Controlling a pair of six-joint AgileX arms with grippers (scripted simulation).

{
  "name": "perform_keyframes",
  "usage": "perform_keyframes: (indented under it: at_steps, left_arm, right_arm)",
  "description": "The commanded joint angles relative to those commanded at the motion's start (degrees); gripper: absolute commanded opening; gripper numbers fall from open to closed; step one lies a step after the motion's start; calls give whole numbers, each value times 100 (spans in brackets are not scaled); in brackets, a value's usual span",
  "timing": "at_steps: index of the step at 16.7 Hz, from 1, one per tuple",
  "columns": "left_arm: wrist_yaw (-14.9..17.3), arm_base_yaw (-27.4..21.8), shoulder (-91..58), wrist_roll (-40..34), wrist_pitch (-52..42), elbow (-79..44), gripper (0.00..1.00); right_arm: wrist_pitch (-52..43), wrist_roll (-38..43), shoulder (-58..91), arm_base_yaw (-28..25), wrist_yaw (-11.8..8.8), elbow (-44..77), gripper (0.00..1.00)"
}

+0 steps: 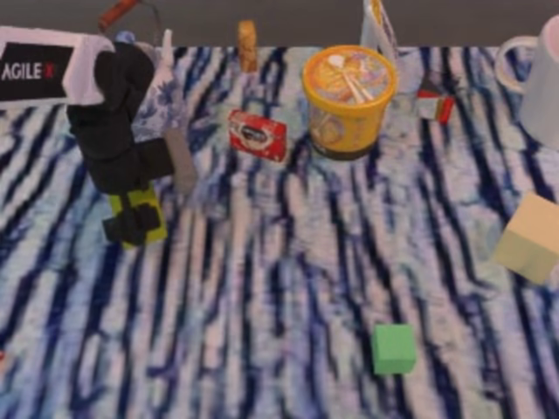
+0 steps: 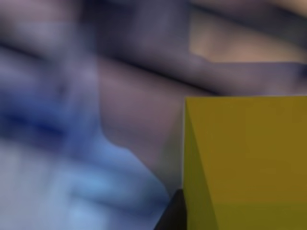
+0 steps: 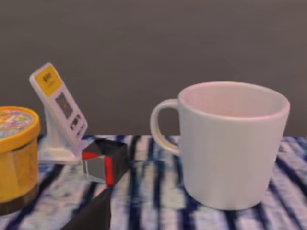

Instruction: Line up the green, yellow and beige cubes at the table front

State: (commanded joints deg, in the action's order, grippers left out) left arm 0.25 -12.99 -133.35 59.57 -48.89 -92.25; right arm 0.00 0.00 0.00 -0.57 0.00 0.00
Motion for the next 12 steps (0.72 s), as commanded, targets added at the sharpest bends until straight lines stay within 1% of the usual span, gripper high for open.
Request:
perform_keyframes:
  at_steps: [1, 8, 12]
  left_arm:
    - [0, 0, 0, 0, 0, 0, 0]
    - [0, 0, 0, 0, 0, 0, 0]
    - [36, 31, 220, -43, -340, -168, 0]
  right_arm:
    - [0, 0, 0, 0, 0, 0, 100]
    - [0, 0, 0, 0, 0, 0, 100]
    - [0, 0, 0, 0, 0, 0, 100]
